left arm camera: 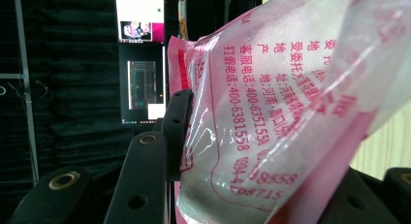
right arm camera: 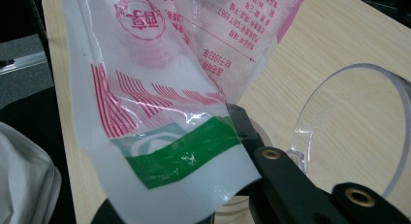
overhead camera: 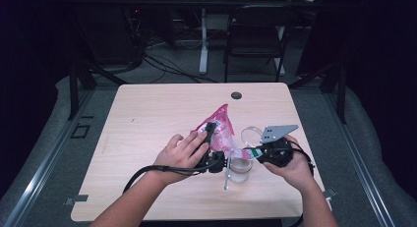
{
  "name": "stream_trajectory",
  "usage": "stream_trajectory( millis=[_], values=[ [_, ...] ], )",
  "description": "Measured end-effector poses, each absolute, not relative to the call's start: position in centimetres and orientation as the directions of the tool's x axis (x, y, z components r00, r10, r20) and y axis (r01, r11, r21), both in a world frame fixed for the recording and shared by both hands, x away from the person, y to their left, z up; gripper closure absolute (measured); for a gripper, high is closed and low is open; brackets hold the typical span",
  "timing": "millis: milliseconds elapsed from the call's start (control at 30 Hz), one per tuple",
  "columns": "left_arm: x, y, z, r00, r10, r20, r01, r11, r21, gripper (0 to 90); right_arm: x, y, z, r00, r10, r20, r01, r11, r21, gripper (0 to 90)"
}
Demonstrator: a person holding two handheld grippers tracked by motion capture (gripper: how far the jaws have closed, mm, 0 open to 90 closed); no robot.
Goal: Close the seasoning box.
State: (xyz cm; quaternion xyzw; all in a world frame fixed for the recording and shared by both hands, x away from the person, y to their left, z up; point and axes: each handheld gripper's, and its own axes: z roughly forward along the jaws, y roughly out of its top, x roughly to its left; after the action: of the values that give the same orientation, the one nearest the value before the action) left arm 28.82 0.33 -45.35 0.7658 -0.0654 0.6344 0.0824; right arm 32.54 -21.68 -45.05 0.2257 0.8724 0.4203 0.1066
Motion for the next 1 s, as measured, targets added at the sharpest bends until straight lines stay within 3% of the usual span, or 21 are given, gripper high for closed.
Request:
stream_trajectory(
  millis=[1000],
  values=[
    [28.59, -0.14, -45.56, 0.196, -0.011, 0.980, -0.204, -0.979, 0.029, 64.3, 32.70, -21.72, -45.47, -0.875, 0.483, 0.010, 0.317, 0.558, 0.766, 89.7]
  ],
)
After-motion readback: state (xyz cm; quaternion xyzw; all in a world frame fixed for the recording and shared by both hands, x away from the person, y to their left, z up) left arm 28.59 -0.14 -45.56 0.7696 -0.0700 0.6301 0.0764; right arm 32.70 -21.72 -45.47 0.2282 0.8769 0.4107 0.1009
